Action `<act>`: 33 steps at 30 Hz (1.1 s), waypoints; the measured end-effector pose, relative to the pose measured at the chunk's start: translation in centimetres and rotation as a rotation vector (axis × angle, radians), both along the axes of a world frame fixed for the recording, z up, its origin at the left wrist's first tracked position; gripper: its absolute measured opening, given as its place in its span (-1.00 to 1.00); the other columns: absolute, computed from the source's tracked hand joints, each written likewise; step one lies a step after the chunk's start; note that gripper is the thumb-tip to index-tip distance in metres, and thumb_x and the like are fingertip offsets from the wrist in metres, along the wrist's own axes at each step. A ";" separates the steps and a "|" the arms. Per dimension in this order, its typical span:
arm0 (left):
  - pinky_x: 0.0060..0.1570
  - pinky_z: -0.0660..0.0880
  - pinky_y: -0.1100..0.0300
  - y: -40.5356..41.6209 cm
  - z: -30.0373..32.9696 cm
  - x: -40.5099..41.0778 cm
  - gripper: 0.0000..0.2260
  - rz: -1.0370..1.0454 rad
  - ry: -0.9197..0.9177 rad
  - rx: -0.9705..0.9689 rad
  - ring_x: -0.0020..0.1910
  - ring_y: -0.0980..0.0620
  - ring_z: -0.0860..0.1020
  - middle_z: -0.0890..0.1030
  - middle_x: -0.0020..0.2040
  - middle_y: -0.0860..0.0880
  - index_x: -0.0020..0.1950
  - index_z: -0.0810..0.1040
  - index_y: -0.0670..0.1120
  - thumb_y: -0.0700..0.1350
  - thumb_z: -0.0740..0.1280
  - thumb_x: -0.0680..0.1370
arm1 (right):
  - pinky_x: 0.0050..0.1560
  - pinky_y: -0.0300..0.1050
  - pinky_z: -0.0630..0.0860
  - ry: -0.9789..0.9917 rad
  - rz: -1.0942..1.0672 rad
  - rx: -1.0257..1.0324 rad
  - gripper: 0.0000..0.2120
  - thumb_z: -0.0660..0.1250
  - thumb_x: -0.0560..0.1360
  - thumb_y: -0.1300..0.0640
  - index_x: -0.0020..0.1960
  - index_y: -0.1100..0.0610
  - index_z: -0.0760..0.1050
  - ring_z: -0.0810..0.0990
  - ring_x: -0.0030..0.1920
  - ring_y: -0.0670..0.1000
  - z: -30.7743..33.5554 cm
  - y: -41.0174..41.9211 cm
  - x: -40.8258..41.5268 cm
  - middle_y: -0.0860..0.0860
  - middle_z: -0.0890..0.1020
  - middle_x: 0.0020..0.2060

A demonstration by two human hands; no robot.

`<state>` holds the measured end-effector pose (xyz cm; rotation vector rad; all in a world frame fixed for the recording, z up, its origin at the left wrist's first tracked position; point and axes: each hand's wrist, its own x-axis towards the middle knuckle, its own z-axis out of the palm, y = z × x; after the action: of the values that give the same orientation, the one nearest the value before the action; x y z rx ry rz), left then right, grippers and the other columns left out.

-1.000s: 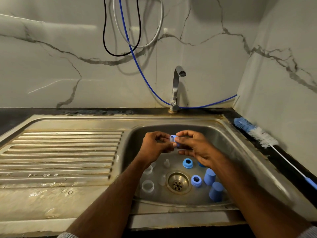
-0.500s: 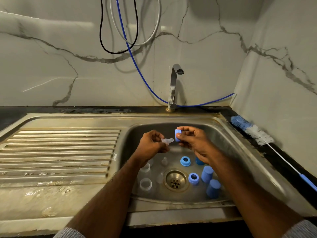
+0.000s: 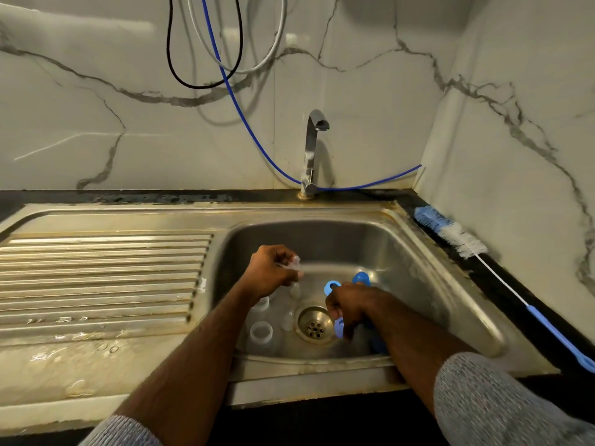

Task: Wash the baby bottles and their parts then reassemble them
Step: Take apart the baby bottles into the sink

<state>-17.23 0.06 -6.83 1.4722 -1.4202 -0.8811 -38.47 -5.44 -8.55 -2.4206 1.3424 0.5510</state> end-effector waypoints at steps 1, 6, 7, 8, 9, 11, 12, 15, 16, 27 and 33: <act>-0.26 0.58 0.29 0.0 0.0 0.0 -0.79 -0.002 -0.006 0.004 -0.22 0.05 0.68 0.69 -0.10 -0.12 0.03 0.65 -0.13 -0.29 0.55 0.43 | -0.13 -0.16 0.51 0.028 0.009 0.012 -0.62 0.64 0.24 0.20 -0.12 -0.01 0.49 0.59 -0.03 0.02 -0.1 0.1 0.1 -0.01 0.60 -0.02; -0.25 0.62 0.24 -0.4 -0.1 -0.2 -0.78 -0.017 -0.031 0.021 -0.15 0.00 0.71 0.69 -0.07 -0.12 0.06 0.64 -0.13 -0.26 0.54 0.45 | 0.07 -0.07 0.51 0.109 -0.111 0.068 -0.79 0.44 0.36 0.21 -0.02 0.07 0.56 0.57 0.11 0.09 -1.1 0.0 0.8 0.10 0.59 0.13; -0.25 0.63 0.24 -0.4 -0.1 -0.2 -0.78 -0.021 -0.030 0.021 -0.15 0.00 0.71 0.69 -0.07 -0.11 0.06 0.64 -0.13 -0.26 0.54 0.45 | 0.10 -0.06 0.52 0.103 -0.145 0.082 -0.76 0.40 0.36 0.20 0.03 0.11 0.58 0.57 0.11 0.09 -1.4 0.0 0.8 0.11 0.60 0.13; -0.25 0.63 0.23 -0.5 -0.1 -0.2 -0.78 -0.026 -0.029 0.022 -0.16 0.01 0.71 0.69 -0.07 -0.11 0.06 0.63 -0.13 -0.25 0.54 0.46 | 0.10 -0.07 0.52 0.093 -0.169 0.091 -0.72 0.39 0.36 0.20 0.07 0.13 0.59 0.59 0.11 0.08 -1.5 0.1 0.9 0.11 0.61 0.11; -0.25 0.63 0.24 -0.6 -0.1 -0.2 -0.78 -0.032 -0.029 0.024 -0.16 0.02 0.71 0.69 -0.06 -0.11 0.06 0.63 -0.13 -0.25 0.54 0.46 | 0.07 -0.08 0.51 0.089 -0.170 0.102 -0.70 0.39 0.37 0.20 0.10 0.14 0.60 0.59 0.12 0.09 -1.6 0.1 1.0 0.10 0.61 0.09; -0.25 0.62 0.24 -0.7 -0.1 -0.1 -0.78 -0.043 -0.031 0.032 -0.15 0.02 0.71 0.69 -0.06 -0.11 0.07 0.63 -0.12 -0.24 0.53 0.46 | 0.01 -0.09 0.44 0.095 -0.153 0.108 -0.72 0.40 0.45 0.22 0.16 0.13 0.59 0.57 0.14 0.09 -1.7 -0.2 0.9 0.08 0.58 0.08; -0.26 0.61 0.24 -0.8 -0.1 0.0 -0.78 -0.046 -0.033 0.034 -0.15 0.01 0.71 0.69 -0.06 -0.11 0.06 0.63 -0.12 -0.24 0.54 0.46 | 0.02 -0.10 0.43 0.098 -0.162 0.114 -0.72 0.41 0.46 0.24 0.16 0.13 0.59 0.56 0.12 0.08 -1.6 -0.1 0.9 0.09 0.59 0.10; -0.27 0.61 0.24 -0.9 -0.1 0.0 -0.79 -0.062 -0.041 0.042 -0.15 0.00 0.71 0.69 -0.07 -0.11 0.05 0.63 -0.12 -0.23 0.54 0.46 | 0.01 -0.15 0.47 0.106 -0.167 0.135 -0.72 0.43 0.43 0.28 0.14 0.14 0.60 0.54 0.02 0.02 -2.2 -0.5 0.5 0.08 0.61 0.16; -0.27 0.61 0.24 -0.9 -0.1 0.0 -0.79 -0.067 -0.044 0.044 -0.15 0.01 0.71 0.70 -0.07 -0.10 0.05 0.63 -0.11 -0.23 0.54 0.46 | -0.07 -0.21 0.48 0.101 -0.161 0.136 -0.71 0.44 0.43 0.27 0.14 0.14 0.61 0.54 -0.03 0.00 -2.3 -0.5 0.5 0.09 0.61 0.18; -0.29 0.62 0.26 -1.4 -0.6 0.1 -0.74 -0.040 -0.150 0.070 -0.19 0.04 0.69 0.68 -0.11 -0.04 -0.03 0.61 -0.09 -0.25 0.60 0.38 | -0.10 -0.12 0.58 -0.553 -0.133 0.000 -0.79 0.51 0.43 0.19 0.06 0.08 0.63 0.67 -0.10 0.06 0.1 -0.9 -0.1 0.06 0.66 -0.15; -0.31 0.62 0.27 -1.6 -0.9 0.2 -0.77 -0.043 -0.252 0.092 -0.20 0.05 0.68 0.68 -0.12 -0.02 -0.07 0.63 -0.08 -0.21 0.62 0.36 | -0.12 -0.10 0.67 -1.035 -0.156 0.017 -0.79 0.50 0.48 0.22 0.10 0.11 0.62 0.70 -0.18 0.09 1.3 -0.3 1.8 0.08 0.69 -0.11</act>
<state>-17.01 -1.59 -7.70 1.6744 -1.6176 -0.8178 -36.62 -5.79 -7.28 -2.0132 0.9895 -0.6591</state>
